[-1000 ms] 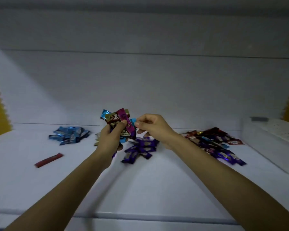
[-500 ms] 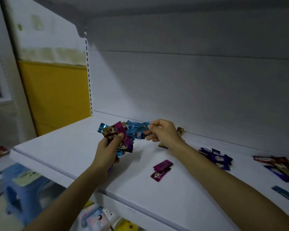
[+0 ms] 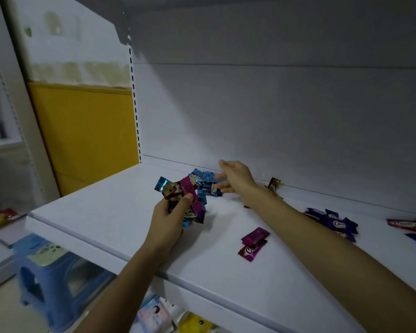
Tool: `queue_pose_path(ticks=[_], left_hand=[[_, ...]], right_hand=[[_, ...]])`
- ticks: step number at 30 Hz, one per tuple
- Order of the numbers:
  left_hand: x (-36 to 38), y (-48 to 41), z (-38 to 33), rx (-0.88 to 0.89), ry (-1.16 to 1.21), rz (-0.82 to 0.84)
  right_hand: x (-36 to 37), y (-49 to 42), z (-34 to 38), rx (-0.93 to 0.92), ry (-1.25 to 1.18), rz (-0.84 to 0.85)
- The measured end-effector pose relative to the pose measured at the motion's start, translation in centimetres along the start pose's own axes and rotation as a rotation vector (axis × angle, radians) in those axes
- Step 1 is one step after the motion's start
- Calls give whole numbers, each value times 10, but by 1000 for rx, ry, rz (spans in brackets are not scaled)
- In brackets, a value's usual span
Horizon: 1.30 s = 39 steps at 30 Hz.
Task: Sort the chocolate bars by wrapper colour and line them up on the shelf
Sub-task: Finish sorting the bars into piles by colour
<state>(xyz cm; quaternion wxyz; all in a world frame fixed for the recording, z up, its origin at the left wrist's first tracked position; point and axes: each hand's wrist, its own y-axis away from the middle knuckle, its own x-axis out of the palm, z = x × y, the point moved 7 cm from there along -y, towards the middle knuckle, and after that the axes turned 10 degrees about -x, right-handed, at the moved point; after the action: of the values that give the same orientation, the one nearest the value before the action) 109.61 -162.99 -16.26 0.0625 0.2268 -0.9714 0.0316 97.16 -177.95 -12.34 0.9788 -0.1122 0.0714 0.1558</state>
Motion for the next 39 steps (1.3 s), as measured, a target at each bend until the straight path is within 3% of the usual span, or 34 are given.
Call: queue_pose_path(ticks=[6,13,32,35,39], left_hand=[[5,0,-2,55,-50,49],[10,7,-1,104,-68,103],[7,8,-5,79,-22,67],[5,6,-3,61,-24,43],[5,5,-2,53,-46,45]], right_hand=[[31,53,36,-365,8,403],[29,64,40,-451,48,366],[14,81,58,-714,651,361],[7,77,56,-671,638,351],[-17,67,39,-441,585,357]])
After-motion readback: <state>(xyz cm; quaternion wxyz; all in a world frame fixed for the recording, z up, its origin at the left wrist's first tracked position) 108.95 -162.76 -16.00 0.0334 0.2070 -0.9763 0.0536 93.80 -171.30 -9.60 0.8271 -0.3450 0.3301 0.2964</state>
